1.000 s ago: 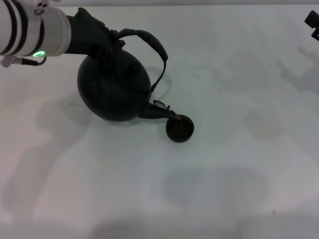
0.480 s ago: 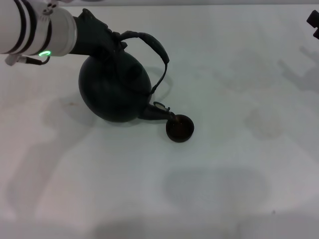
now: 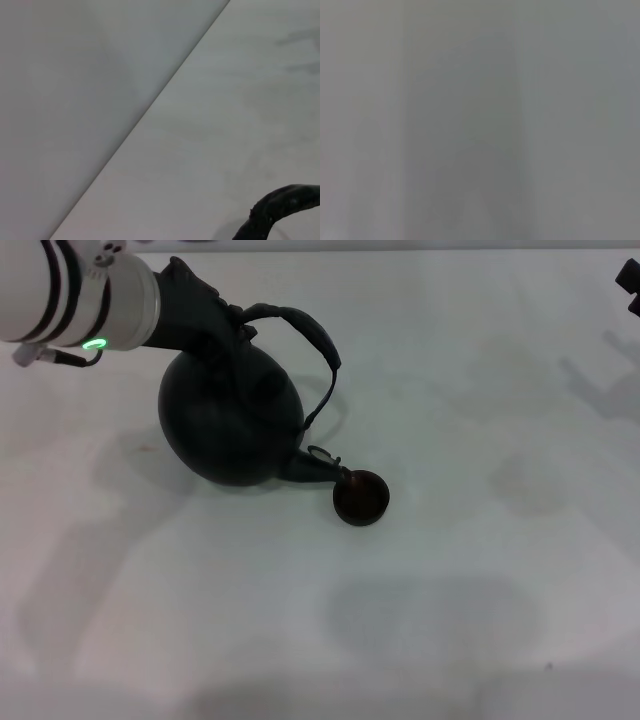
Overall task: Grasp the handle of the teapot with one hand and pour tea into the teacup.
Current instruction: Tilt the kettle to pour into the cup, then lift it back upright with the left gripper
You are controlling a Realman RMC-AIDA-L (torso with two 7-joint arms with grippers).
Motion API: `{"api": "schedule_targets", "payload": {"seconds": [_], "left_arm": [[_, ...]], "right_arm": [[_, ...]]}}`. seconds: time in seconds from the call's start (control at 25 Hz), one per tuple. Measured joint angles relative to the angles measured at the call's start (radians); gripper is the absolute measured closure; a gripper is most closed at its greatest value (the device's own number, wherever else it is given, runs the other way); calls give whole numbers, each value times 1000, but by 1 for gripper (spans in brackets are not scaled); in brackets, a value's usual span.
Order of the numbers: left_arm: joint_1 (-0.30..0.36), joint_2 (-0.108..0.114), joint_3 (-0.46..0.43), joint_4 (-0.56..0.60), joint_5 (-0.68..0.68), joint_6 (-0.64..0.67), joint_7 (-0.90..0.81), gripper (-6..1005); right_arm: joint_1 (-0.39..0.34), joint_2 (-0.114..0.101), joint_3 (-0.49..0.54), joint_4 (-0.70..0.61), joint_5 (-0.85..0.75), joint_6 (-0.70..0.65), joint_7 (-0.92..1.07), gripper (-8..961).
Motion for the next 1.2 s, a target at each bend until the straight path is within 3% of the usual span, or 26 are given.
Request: {"api": "schedule_targets", "payload": {"seconds": [1.2], "left_arm": [[-47, 0, 17, -13, 21, 26, -20, 850]], "right_arm": [[5, 1, 26, -4, -2, -29, -2, 105]]}}
